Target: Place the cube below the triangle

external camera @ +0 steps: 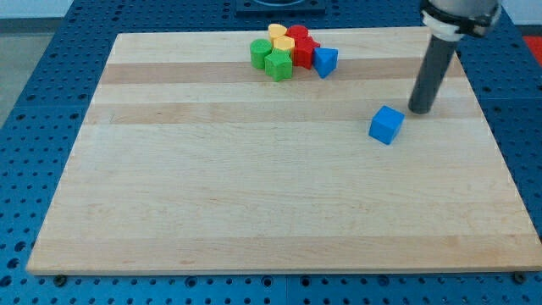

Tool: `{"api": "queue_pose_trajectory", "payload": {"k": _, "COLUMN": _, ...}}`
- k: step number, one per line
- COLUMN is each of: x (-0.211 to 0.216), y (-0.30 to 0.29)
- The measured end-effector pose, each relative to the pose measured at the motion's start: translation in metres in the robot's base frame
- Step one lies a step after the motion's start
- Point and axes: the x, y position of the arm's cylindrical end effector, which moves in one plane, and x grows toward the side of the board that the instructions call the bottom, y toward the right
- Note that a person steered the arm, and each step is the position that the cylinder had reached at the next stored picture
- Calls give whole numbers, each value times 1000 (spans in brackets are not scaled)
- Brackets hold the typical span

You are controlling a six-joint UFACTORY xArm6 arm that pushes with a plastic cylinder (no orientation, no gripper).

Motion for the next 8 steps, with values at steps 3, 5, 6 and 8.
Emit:
{"api": "queue_pose_trajectory", "payload": {"k": 3, "x": 40, "y": -42}}
{"api": "queue_pose_trajectory", "payload": {"k": 5, "x": 39, "y": -92}}
{"api": "queue_pose_trajectory", "payload": {"k": 6, "x": 35, "y": -97}}
{"api": "queue_pose_trajectory", "payload": {"k": 8, "x": 11, "y": -107}}
